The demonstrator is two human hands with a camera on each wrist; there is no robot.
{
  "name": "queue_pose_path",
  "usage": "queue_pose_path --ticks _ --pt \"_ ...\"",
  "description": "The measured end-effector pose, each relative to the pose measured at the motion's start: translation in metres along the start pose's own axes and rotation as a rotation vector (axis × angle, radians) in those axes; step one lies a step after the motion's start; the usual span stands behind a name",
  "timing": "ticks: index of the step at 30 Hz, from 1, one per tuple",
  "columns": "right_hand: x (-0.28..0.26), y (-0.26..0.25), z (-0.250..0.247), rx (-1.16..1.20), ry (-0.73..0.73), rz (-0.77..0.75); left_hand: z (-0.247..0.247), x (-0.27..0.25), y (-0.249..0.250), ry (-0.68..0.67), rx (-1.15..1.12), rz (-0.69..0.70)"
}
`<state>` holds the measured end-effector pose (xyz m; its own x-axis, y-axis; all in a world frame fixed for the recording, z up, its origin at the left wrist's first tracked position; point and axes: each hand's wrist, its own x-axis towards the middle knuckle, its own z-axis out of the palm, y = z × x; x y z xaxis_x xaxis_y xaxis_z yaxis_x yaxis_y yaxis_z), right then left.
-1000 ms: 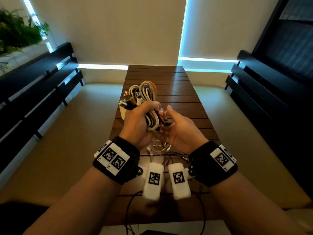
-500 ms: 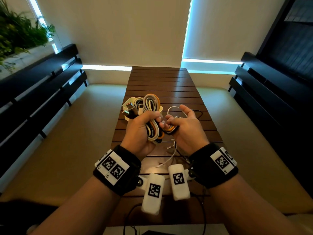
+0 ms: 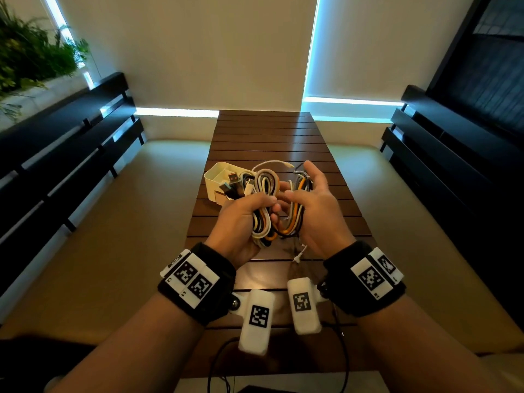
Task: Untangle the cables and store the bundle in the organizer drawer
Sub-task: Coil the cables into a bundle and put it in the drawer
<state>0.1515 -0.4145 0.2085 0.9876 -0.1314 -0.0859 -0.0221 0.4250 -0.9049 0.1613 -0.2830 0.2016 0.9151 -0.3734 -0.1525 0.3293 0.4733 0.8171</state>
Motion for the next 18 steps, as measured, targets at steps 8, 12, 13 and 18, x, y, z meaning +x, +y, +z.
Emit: queue_pose_path --ticks 8,12,13,18 --pt "-0.005 0.005 0.000 -0.139 -0.121 -0.025 0.005 -0.004 -0.006 0.068 0.065 0.004" --pt "-0.011 -0.002 0.001 -0.171 -0.224 -0.063 0.007 -0.005 -0.007 0.057 0.145 0.023" --pt "-0.009 -0.002 0.006 -0.161 -0.233 -0.044 0.007 -0.006 -0.007 0.054 0.162 0.034" --pt "-0.022 -0.005 0.019 -0.266 -0.214 -0.099 0.009 -0.009 -0.004 -0.040 0.366 0.144"
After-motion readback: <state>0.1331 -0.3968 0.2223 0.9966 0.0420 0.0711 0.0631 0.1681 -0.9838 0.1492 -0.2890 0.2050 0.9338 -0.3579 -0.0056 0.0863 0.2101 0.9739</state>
